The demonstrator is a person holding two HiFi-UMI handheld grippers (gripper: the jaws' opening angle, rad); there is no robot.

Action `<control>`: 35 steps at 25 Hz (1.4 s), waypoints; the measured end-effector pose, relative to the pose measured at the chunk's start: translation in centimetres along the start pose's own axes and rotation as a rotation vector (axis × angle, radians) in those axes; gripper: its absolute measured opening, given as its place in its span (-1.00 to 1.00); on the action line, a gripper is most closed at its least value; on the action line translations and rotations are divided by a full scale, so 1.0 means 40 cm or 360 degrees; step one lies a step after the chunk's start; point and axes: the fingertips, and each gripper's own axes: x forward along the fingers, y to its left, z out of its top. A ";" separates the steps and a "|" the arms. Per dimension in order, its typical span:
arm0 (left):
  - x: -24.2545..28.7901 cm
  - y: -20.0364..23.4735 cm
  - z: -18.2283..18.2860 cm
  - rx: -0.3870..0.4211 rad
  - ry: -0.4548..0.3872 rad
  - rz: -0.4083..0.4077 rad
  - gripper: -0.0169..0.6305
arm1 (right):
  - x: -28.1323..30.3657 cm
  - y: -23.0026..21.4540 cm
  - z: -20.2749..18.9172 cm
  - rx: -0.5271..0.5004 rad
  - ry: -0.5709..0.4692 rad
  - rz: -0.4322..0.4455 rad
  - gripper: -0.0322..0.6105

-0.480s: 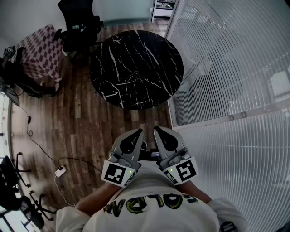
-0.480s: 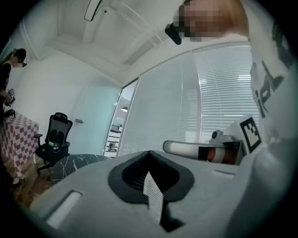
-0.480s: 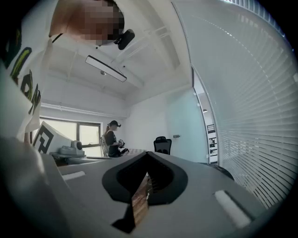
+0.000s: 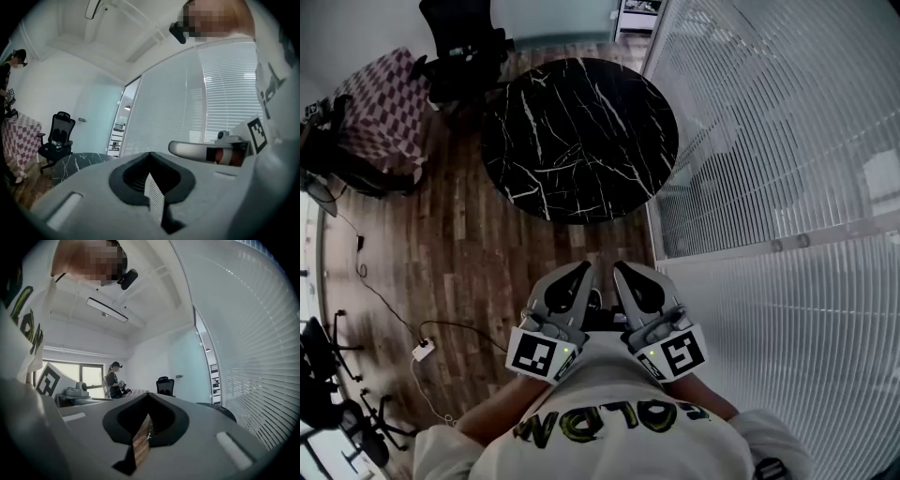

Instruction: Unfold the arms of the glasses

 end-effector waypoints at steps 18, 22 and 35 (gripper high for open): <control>0.085 0.062 -0.038 -0.0032 0.0078 0.0069 -0.94 | 0.051 -0.094 -0.043 0.0063 0.0060 -0.0008 -0.89; 0.128 0.117 -0.026 -0.0045 0.0079 0.0064 -0.94 | 0.113 -0.123 -0.048 0.0059 0.0091 -0.0013 -0.89; 0.272 0.428 0.074 -0.0040 0.0059 0.0001 -0.94 | 0.465 -0.189 -0.019 0.0029 0.0126 -0.0026 -0.89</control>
